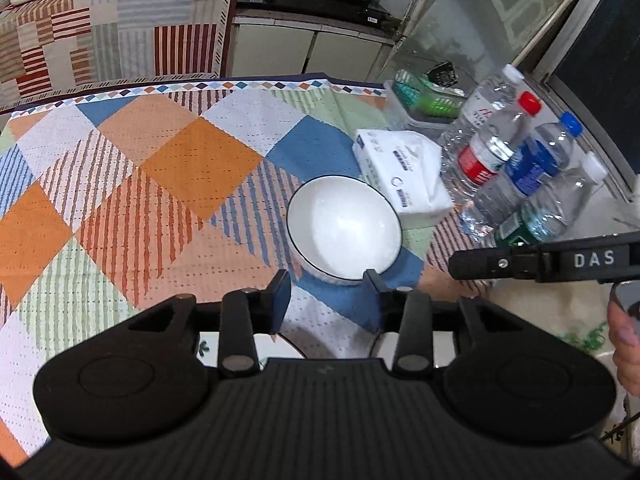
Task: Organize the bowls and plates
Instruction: 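Open both grippers and pull them back from the nested bowls, then grasp the rim of the two nested bowls with both grippers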
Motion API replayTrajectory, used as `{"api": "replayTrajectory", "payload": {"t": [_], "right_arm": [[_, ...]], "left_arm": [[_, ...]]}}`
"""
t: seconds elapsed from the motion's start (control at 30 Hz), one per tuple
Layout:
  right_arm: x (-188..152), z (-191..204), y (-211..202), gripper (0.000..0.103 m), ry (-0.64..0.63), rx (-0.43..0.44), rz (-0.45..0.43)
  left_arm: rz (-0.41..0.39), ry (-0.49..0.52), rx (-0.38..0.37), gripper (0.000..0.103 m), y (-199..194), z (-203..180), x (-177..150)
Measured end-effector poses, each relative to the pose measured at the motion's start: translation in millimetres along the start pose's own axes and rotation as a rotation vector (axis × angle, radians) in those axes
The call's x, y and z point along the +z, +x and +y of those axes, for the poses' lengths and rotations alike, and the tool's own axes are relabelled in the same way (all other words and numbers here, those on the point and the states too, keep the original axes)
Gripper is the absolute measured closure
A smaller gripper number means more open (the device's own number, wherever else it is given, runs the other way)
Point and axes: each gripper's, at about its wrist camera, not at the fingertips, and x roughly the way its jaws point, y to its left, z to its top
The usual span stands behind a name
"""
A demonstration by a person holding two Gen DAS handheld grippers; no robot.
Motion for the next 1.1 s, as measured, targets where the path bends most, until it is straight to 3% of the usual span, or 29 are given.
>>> {"api": "replayTrajectory", "payload": {"t": [0.2, 0.43, 0.67, 0.73, 0.9, 0.97, 1.1], "right_arm": [[12.1, -14.6, 42.0, 0.063, 0.105, -0.025, 0.042], [24.5, -40.9, 84.2, 0.063, 0.215, -0.073, 0.029], [30.0, -43.8, 109.6, 0.064, 0.158, -0.136, -0.011], [30.1, -46.6, 113.6, 0.066, 0.155, -0.14, -0.009], [29.6, -55.3, 117.8, 0.092, 0.164, -0.126, -0.048], [29.4, -58.2, 117.8, 0.093, 0.178, -0.12, -0.057], [29.5, -52.7, 120.1, 0.094, 0.14, -0.151, -0.058]], "left_arm": [[0.014, -0.013, 0.023, 0.061, 27.6, 8.3, 8.6], [0.044, -0.094, 0.057, 0.06, 67.4, 18.4, 17.1], [0.061, -0.154, 0.076, 0.06, 98.2, 20.9, 13.3], [0.065, -0.154, 0.079, 0.063, 103.9, 18.6, 11.7], [0.056, -0.212, 0.042, 0.067, 111.5, 20.0, 6.8], [0.046, -0.253, 0.017, 0.072, 111.1, 22.0, 5.2], [0.067, -0.264, 0.051, 0.078, 116.4, 20.9, 4.4]]}}
